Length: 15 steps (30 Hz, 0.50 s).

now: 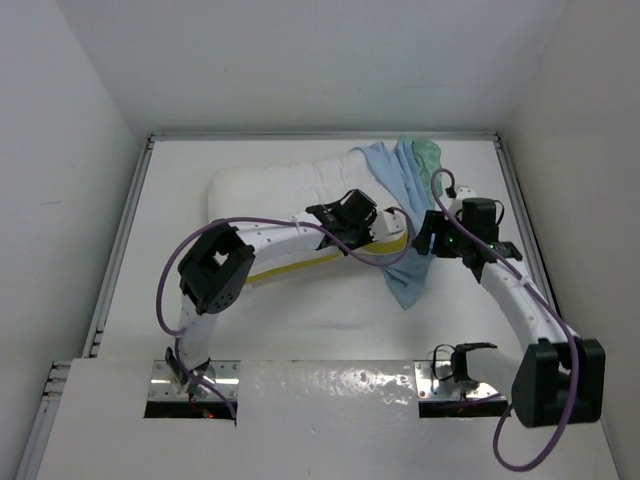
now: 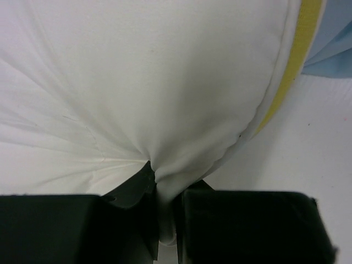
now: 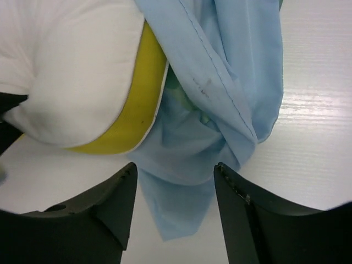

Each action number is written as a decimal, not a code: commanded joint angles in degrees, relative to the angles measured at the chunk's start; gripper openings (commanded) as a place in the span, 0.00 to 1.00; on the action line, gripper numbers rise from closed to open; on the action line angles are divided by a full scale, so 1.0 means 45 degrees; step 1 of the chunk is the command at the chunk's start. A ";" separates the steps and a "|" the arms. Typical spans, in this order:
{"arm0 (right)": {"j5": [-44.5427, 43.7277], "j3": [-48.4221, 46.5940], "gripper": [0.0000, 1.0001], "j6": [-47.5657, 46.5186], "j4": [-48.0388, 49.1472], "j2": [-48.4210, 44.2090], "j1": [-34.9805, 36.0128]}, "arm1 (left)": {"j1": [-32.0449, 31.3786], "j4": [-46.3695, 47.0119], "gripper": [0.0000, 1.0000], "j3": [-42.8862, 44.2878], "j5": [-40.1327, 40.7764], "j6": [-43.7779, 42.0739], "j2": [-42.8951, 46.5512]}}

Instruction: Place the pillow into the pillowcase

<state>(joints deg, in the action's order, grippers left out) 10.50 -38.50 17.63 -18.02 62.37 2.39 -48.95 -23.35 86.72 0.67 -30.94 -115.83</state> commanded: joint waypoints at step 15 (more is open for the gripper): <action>-0.1650 -0.2458 0.66 -0.1494 0.1955 0.4501 -0.0220 | 0.0135 0.0385 0.00 0.0124 -0.0969 0.0704 0.0779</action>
<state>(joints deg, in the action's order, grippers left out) 5.54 -44.42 13.52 -10.13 84.33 1.56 -48.64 -22.52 86.24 -1.19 -28.69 -115.37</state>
